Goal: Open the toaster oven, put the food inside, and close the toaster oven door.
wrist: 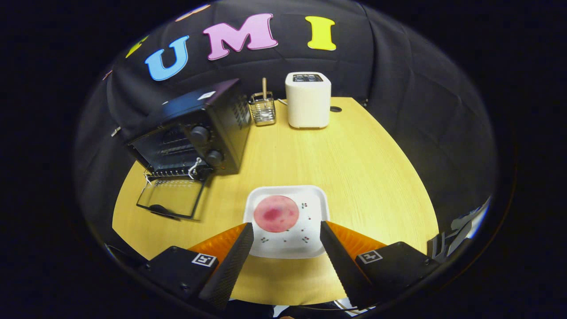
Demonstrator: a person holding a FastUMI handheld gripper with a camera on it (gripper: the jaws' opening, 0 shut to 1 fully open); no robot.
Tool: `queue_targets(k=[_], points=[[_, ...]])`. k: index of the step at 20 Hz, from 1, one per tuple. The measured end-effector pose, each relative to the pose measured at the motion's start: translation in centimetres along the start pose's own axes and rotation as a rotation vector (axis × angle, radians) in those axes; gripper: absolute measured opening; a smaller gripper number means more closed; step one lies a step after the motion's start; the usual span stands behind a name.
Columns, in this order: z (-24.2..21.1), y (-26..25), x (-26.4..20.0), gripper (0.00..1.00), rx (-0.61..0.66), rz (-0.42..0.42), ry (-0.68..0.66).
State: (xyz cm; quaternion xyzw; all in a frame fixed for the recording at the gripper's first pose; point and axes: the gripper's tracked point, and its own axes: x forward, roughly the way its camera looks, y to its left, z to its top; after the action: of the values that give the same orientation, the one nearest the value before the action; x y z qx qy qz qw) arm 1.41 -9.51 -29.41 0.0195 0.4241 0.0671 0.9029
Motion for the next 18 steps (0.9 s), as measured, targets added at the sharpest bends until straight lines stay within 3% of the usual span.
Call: queue_targets(k=[6,12,18], points=[[-1.6,-4.0,2.9,0.99,0.012,0.022,0.101],[-3.7,-4.9,4.9,0.99,0.044,0.087,0.200],[-4.1,-4.1,6.1,0.79,0.044,0.123,0.247]])
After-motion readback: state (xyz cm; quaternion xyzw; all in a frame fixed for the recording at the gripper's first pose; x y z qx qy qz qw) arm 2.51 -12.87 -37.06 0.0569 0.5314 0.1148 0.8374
